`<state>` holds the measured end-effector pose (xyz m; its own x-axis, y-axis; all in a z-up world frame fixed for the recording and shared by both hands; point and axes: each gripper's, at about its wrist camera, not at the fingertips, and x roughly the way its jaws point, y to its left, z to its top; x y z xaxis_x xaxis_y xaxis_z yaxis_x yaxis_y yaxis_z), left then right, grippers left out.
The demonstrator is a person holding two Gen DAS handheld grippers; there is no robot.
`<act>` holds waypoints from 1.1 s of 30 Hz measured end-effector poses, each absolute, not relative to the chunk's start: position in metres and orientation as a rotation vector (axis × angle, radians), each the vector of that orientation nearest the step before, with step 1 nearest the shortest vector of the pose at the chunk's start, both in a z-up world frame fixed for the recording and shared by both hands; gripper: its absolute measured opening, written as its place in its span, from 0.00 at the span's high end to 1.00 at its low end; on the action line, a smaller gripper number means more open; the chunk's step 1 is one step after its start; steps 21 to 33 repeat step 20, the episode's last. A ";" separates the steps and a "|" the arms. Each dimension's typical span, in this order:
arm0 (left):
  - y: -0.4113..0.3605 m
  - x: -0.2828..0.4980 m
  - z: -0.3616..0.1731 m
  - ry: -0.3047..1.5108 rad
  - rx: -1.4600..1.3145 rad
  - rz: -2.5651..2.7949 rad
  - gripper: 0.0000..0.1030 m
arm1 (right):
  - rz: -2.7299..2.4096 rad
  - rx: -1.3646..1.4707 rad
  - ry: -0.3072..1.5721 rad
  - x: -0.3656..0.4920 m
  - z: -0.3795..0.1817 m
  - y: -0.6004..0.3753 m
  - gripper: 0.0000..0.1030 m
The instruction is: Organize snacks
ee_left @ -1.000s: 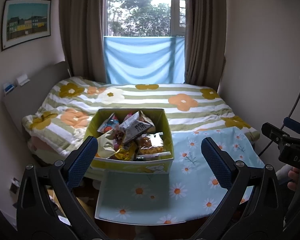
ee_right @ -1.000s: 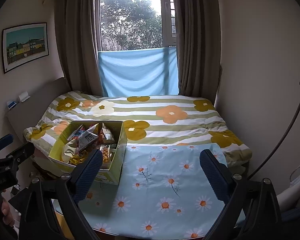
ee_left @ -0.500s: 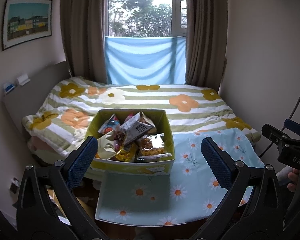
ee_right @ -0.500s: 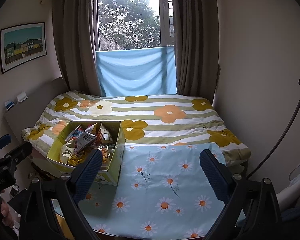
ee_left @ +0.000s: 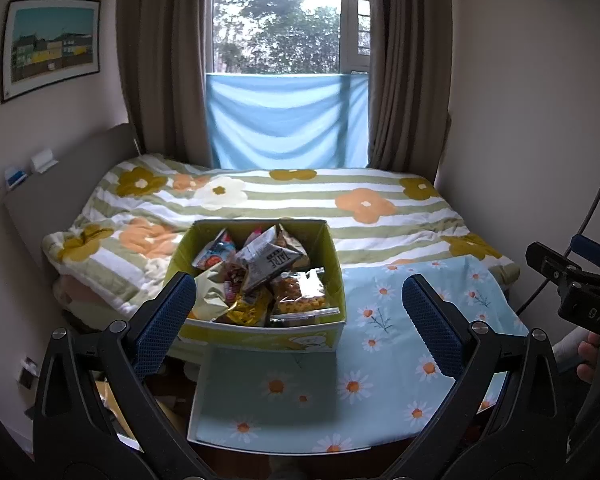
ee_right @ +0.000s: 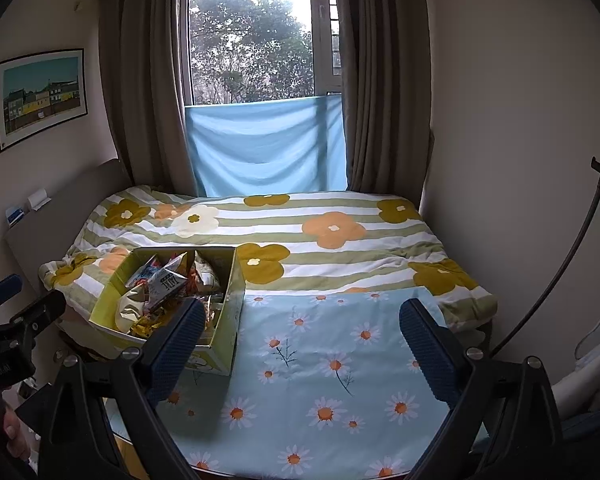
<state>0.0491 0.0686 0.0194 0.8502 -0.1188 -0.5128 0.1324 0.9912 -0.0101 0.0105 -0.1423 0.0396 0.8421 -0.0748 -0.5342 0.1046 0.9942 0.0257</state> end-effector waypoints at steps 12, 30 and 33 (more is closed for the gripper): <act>0.065 0.046 0.024 0.489 0.059 -0.100 0.00 | -0.094 0.055 0.563 0.013 0.039 -0.143 0.06; 0.072 0.051 0.019 0.490 0.047 -0.109 0.00 | -0.083 0.052 0.583 0.024 0.035 -0.137 0.06; 0.072 0.051 0.019 0.490 0.047 -0.109 0.00 | -0.083 0.052 0.583 0.024 0.035 -0.137 0.06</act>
